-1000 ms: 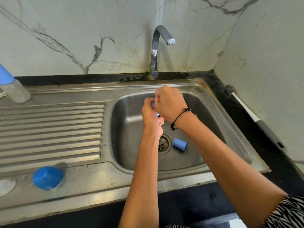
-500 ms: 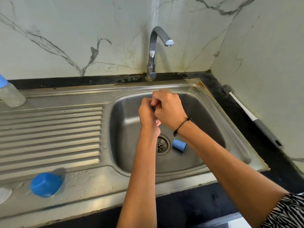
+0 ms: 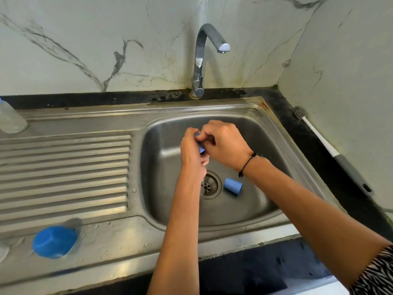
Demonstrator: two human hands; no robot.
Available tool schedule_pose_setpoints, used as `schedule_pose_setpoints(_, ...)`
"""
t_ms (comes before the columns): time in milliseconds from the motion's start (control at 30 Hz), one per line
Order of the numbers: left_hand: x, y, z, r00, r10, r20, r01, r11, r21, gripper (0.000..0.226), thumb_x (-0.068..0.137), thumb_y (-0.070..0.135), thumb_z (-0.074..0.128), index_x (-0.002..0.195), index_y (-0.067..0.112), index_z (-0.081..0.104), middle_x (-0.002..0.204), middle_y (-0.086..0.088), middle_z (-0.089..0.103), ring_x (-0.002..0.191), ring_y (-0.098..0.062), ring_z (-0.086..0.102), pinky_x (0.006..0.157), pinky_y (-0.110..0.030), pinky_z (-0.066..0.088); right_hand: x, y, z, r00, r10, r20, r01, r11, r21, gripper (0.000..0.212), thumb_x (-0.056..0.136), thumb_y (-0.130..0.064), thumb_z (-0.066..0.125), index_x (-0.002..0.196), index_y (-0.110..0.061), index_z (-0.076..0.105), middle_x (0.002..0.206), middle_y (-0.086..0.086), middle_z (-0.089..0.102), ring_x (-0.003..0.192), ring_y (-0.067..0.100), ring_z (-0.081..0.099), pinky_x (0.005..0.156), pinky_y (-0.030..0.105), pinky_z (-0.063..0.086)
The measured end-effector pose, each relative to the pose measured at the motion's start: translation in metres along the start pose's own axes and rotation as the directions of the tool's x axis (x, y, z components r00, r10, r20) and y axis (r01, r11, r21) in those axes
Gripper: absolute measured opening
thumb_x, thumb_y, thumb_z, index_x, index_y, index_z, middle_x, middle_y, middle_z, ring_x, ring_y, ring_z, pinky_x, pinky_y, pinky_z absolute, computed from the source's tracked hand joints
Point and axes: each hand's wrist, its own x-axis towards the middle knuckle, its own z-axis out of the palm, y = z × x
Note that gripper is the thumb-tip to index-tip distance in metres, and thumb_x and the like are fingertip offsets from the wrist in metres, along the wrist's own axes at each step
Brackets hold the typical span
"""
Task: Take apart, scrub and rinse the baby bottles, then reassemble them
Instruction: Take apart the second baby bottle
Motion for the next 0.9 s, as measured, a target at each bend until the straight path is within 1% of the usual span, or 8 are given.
schedule_pose_setpoints(133,-0.001,0.006,-0.005,0.999,0.033,0.036,-0.034,0.999,0.015,0.033,0.089,0.02,0.036,0.056,0.017,0.034,0.042,0.004,0.03,0.03,-0.007,0.019,0.035,-0.018,0.009,0.005,-0.002,0.0,1.0,-0.026,0.014,0.026,0.999,0.044,0.014,0.072,0.004,0.059,0.08,-0.004,0.067,0.074,0.001,0.062,0.067,0.017,0.057,0.064,0.027,0.046)
schedule_pose_setpoints(233,-0.002,0.01,-0.007,0.998,0.047,0.047,-0.049,0.998,0.039,0.034,0.091,0.021,0.036,0.057,0.015,0.039,0.042,0.004,0.032,0.029,-0.007,0.021,0.034,-0.017,0.01,0.011,-0.001,-0.005,0.997,0.075,0.022,-0.077,0.989,0.128,0.015,0.076,0.003,0.064,0.088,-0.006,0.064,0.069,-0.014,0.055,0.061,0.0,0.054,0.062,0.014,0.046)
schedule_pose_setpoints(333,-0.002,0.01,-0.006,0.997,0.046,0.056,-0.049,0.998,0.049,0.034,0.091,0.02,0.035,0.058,0.016,0.038,0.042,0.003,0.033,0.029,-0.007,0.021,0.036,-0.018,0.009,0.011,-0.005,-0.004,0.995,0.095,-0.014,-0.093,0.989,0.118,0.01,0.075,0.002,0.065,0.083,-0.005,0.066,0.07,-0.011,0.052,0.063,-0.004,0.048,0.063,0.006,0.04)
schedule_pose_setpoints(467,0.0,0.011,-0.007,0.997,0.047,0.06,-0.047,0.999,0.006,0.035,0.091,0.024,0.036,0.057,0.015,0.037,0.042,0.003,0.031,0.031,-0.008,0.02,0.037,-0.018,0.009,0.012,-0.008,-0.001,0.983,0.179,-0.041,-0.172,0.976,0.136,0.006,0.076,-0.004,0.07,0.082,-0.006,0.07,0.079,0.005,0.064,0.066,0.004,0.051,0.064,0.007,0.038)
schedule_pose_setpoints(533,0.001,0.012,-0.008,0.998,0.037,0.042,-0.037,0.999,-0.009,0.034,0.091,0.027,0.038,0.059,0.015,0.039,0.044,0.003,0.032,0.03,-0.008,0.022,0.034,-0.016,0.01,0.01,-0.01,-0.001,0.975,0.213,-0.068,-0.202,0.969,0.139,0.007,0.079,-0.008,0.069,0.085,-0.007,0.072,0.08,0.006,0.07,0.072,0.011,0.059,0.068,0.015,0.044)
schedule_pose_setpoints(700,0.002,0.01,-0.012,0.995,0.028,0.098,-0.021,0.997,-0.077,0.034,0.095,0.028,0.042,0.063,0.015,0.042,0.04,0.005,0.041,0.03,-0.006,0.029,0.034,-0.019,0.016,0.003,-0.013,0.003,0.993,0.109,-0.053,-0.111,0.993,-0.039,0.023,0.082,0.001,0.054,0.093,-0.005,0.073,0.087,0.014,0.067,0.088,0.029,0.058,0.077,0.036,0.046)
schedule_pose_setpoints(800,0.002,0.007,-0.013,0.984,0.029,0.177,-0.013,0.996,-0.09,0.027,0.096,0.025,0.045,0.07,0.015,0.047,0.049,0.004,0.051,0.039,-0.007,0.037,0.045,-0.021,0.021,0.002,-0.006,0.001,0.981,0.193,-0.026,-0.193,0.981,0.008,0.023,0.082,0.003,0.053,0.1,-0.002,0.065,0.089,0.012,0.065,0.087,0.026,0.058,0.077,0.032,0.045)
schedule_pose_setpoints(900,0.001,0.003,-0.019,0.969,0.014,0.246,-0.011,1.0,-0.016,0.021,0.096,0.021,0.049,0.076,0.016,0.051,0.066,0.001,0.054,0.05,-0.009,0.04,0.052,-0.023,0.025,-0.002,0.006,-0.002,0.942,0.315,0.114,-0.331,0.929,0.169,0.029,0.081,0.0,0.06,0.107,-0.008,0.049,0.079,0.001,0.056,0.07,0.012,0.052,0.062,0.015,0.042)
